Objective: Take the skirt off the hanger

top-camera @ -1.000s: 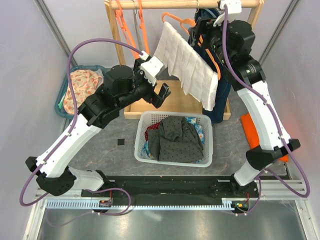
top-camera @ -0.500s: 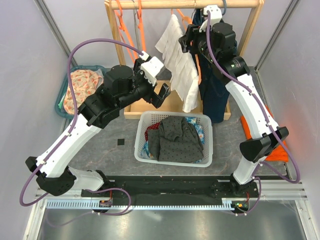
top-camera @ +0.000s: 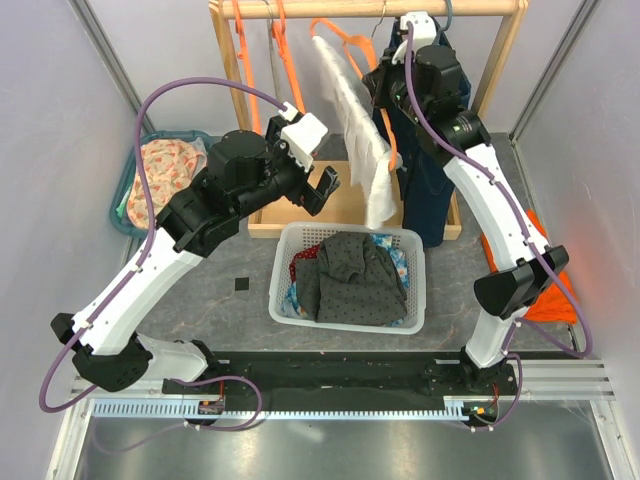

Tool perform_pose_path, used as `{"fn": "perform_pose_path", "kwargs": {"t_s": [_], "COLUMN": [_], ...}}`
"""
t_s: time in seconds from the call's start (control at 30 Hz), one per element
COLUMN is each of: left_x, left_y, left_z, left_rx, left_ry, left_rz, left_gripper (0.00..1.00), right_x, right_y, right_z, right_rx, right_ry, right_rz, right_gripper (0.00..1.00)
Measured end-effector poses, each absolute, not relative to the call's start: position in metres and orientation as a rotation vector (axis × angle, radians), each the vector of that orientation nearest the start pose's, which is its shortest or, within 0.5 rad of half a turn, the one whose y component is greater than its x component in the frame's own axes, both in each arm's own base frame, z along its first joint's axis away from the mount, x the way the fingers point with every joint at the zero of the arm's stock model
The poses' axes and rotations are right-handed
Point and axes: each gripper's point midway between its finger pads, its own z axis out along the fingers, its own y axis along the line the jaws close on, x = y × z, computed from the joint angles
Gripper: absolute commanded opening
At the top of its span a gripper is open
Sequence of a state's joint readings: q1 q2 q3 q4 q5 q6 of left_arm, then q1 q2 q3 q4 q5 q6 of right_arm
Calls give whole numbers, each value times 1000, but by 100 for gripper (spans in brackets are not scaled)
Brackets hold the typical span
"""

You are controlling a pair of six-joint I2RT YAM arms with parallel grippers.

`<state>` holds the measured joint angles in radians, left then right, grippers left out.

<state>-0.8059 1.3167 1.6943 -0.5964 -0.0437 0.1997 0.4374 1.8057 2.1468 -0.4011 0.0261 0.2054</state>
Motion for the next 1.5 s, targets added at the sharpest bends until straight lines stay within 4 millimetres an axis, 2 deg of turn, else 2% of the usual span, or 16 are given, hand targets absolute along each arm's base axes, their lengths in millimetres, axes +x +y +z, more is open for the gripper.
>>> {"fn": "perform_pose_path", "kwargs": {"t_s": [0.17, 0.27, 0.4, 0.5, 0.63, 0.73, 0.87, 0.97, 1.07, 1.13, 1.23, 1.33, 1.5], "left_x": [285, 285, 285, 285, 284, 280, 265, 246, 217, 197, 178, 173, 184], "left_y": [-273, -273, -273, -273, -274, -278, -302, -329, -356, -366, -372, -373, -380], "left_z": [417, 415, 414, 411, 409, 409, 399, 384, 360, 345, 336, 333, 326], "left_rx": [845, 847, 848, 851, 857, 873, 950, 1043, 1167, 1243, 1308, 1320, 1297], "left_ry": [1607, 1611, 1614, 1619, 1621, 1618, 1614, 1616, 1630, 1648, 1662, 1682, 1703], "left_rz": [-389, -387, -386, -385, -390, -419, -514, -585, -644, -670, -707, -720, -657], "left_gripper": [100, 100, 100, 100, 100, 100, 100, 100, 100, 100, 100, 100, 100], "right_x": [471, 463, 448, 434, 411, 392, 375, 363, 352, 347, 344, 342, 337], "right_y": [250, 255, 254, 242, 223, 208, 201, 205, 212, 217, 219, 222, 229], "right_z": [463, 479, 506, 522, 521, 507, 499, 501, 505, 507, 507, 506, 505], "right_rx": [-221, -237, -247, -242, -219, -202, -171, -164, -166, -174, -178, -182, -192], "right_ry": [1629, 1592, 1526, 1495, 1497, 1526, 1546, 1542, 1531, 1530, 1532, 1535, 1537], "right_rz": [448, 437, 431, 411, 365, 332, 311, 314, 326, 334, 333, 334, 343], "right_gripper": [0, 0, 0, 0, 0, 0, 0, 0, 0, 0, 0, 0, 0]}}
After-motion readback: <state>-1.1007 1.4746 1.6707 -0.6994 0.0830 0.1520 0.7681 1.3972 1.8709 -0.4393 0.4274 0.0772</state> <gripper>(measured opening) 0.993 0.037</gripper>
